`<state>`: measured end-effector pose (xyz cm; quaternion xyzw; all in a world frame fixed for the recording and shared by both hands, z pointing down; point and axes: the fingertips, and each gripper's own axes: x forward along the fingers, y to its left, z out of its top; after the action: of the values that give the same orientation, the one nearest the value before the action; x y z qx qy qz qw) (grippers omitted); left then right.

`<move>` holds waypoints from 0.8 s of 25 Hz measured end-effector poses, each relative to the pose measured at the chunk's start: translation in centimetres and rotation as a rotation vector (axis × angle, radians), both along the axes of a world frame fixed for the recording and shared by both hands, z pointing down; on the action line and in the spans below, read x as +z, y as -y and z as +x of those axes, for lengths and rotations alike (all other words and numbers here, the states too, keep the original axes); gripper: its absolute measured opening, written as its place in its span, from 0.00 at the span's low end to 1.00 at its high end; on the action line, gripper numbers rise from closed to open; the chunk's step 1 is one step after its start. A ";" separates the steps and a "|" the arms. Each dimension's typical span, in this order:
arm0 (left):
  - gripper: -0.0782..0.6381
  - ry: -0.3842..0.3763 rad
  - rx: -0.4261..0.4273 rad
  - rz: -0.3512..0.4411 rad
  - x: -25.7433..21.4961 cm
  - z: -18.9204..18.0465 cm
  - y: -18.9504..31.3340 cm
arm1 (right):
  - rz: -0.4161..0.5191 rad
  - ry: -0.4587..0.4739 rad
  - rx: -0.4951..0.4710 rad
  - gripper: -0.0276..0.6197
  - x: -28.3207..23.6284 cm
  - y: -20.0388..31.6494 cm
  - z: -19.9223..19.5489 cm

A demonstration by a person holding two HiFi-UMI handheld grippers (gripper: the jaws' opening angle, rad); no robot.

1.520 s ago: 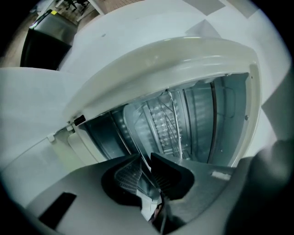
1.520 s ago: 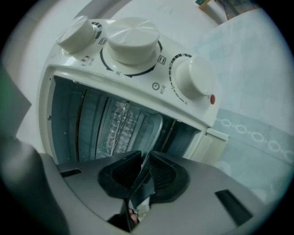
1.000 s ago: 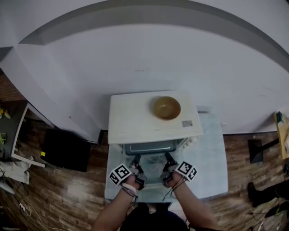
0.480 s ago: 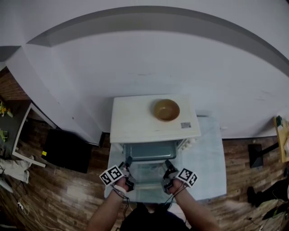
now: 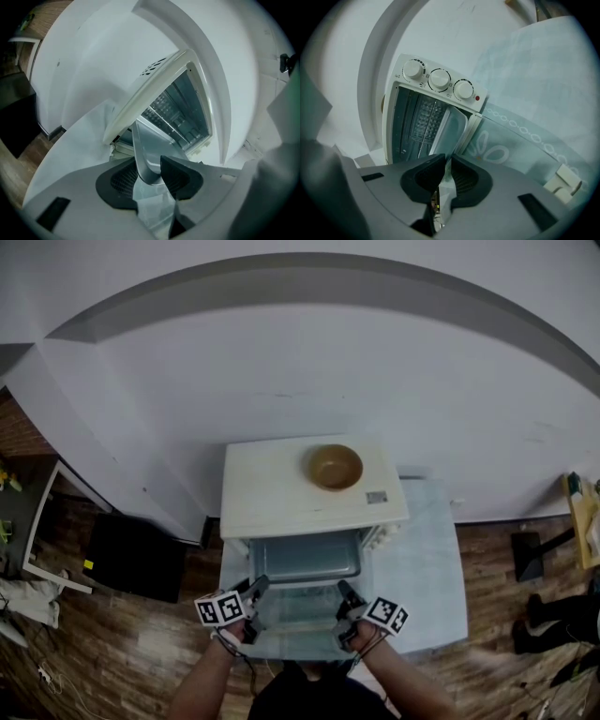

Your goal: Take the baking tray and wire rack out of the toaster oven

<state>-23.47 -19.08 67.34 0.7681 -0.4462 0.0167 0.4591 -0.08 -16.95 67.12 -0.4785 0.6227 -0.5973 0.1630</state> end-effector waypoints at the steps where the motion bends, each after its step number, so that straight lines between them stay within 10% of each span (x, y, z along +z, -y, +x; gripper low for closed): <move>1: 0.32 -0.003 0.003 0.000 0.0 0.0 -0.2 | -0.011 0.001 0.001 0.11 -0.1 -0.3 -0.1; 20: 0.32 -0.008 0.015 0.020 -0.3 0.4 -5.3 | 0.020 -0.053 -0.054 0.13 -0.9 -4.7 0.1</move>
<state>-23.03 -13.82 67.01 0.7760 -0.4390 0.0126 0.4528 0.03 -12.30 66.23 -0.4756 0.6453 -0.5823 0.1352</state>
